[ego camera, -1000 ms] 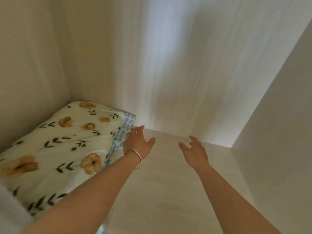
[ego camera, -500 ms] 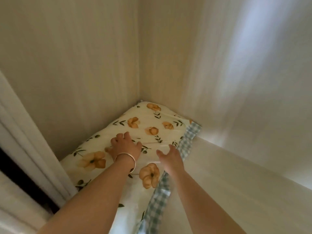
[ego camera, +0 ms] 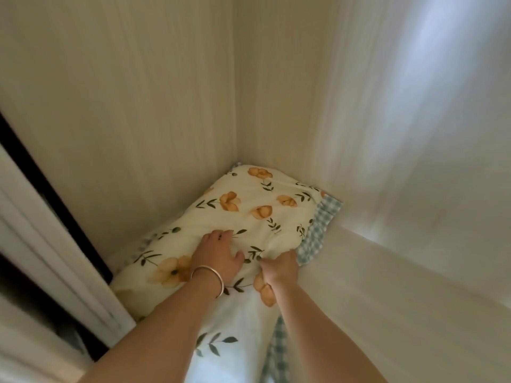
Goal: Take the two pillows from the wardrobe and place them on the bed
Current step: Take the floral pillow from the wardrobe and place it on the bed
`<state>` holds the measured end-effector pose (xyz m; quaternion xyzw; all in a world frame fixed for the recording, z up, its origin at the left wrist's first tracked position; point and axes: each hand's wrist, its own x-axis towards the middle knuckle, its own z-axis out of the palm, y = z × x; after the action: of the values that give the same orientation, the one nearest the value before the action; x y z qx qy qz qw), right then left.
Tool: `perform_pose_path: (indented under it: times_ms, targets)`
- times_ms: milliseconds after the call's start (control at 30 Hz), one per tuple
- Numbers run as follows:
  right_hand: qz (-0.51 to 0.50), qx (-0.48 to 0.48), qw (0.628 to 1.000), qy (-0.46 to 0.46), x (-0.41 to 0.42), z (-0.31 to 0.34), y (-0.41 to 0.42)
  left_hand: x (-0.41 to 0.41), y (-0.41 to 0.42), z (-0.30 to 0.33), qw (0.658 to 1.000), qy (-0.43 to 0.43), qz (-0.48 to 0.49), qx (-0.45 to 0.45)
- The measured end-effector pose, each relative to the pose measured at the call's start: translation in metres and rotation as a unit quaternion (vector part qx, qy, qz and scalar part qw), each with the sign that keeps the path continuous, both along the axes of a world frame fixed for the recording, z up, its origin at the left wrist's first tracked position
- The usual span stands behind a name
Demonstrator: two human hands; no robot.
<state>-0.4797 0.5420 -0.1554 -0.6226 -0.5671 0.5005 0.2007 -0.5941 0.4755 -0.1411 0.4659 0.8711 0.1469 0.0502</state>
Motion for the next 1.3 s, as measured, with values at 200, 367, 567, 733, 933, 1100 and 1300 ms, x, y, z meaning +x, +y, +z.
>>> perform_pose_path:
  times_ms: [200, 367, 567, 733, 933, 1100, 1300]
  targets:
    - [-0.011, 0.060, 0.997, -0.048, 0.043, 0.003, 0.008, 0.020, -0.005, -0.003, 0.996, 0.059, -0.066, -0.015]
    - [-0.031, 0.077, 0.994, -0.075, 0.082, 0.008, 0.003, 0.042, -0.007, 0.002, 0.993, 0.062, -0.101, -0.027]
    - [-0.053, 0.086, 0.988, -0.117, 0.161, 0.010, -0.009, 0.076, -0.008, 0.009, 0.996, -0.006, -0.085, -0.007]
    - [-0.065, 0.016, 0.979, -0.193, 0.267, 0.011, -0.011, 0.124, -0.003, 0.000, 0.989, -0.147, -0.033, -0.010]
    - [-0.009, -0.189, 0.971, -0.146, 0.346, 0.013, -0.030, 0.176, 0.011, -0.008, 0.964, -0.256, -0.068, 0.030]
    - [0.043, -0.242, 0.962, -0.116, 0.376, 0.021, -0.031, 0.179, 0.013, -0.005, 0.959, -0.272, -0.080, 0.023]
    - [-0.041, -0.179, 0.981, -0.070, 0.358, 0.020, -0.026, 0.175, 0.007, -0.010, 0.927, -0.361, 0.090, -0.053]
